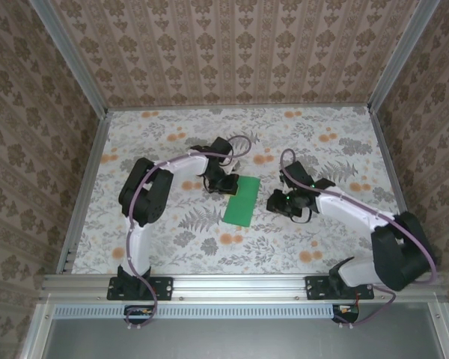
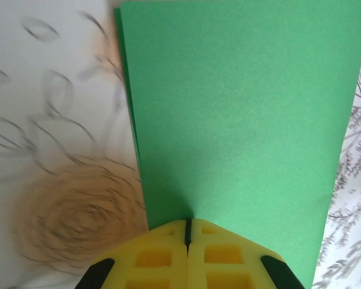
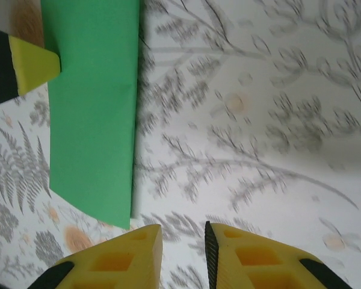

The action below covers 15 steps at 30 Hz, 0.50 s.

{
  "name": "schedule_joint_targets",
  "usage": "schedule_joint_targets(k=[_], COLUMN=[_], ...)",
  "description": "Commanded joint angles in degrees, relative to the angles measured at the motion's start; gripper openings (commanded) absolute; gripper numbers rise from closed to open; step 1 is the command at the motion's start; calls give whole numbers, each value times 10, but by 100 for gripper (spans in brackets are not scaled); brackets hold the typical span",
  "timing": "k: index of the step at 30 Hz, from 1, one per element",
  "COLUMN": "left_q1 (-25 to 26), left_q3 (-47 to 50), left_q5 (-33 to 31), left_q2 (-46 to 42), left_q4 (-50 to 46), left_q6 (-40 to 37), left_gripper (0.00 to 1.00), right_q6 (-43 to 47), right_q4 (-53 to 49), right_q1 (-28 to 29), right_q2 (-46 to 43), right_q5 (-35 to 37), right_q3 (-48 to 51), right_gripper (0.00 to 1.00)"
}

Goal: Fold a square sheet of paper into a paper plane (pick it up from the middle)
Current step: Move the square sheet of paper to the center of the table.

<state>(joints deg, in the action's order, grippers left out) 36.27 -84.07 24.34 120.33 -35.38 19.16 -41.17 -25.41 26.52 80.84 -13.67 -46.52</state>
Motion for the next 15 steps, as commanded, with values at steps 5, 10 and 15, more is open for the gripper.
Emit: schedule_joint_targets(k=[5, 10, 15], left_q1=[-18, -37, -42], left_q3=[-33, 15, 65], left_q5=[-24, -8, 6], left_q2=[5, -45, -92], left_q4=[-56, -23, 16], left_q6=[-68, -21, 14], left_gripper=[0, 0, 2], right_q6=[21, 25, 28], right_q4=[54, 40, 23], right_q1=[3, 3, 3], right_q2=[157, 263, 333], right_q5=[-32, -51, -62], right_q3=[-145, -242, -309], right_gripper=[17, 11, 10])
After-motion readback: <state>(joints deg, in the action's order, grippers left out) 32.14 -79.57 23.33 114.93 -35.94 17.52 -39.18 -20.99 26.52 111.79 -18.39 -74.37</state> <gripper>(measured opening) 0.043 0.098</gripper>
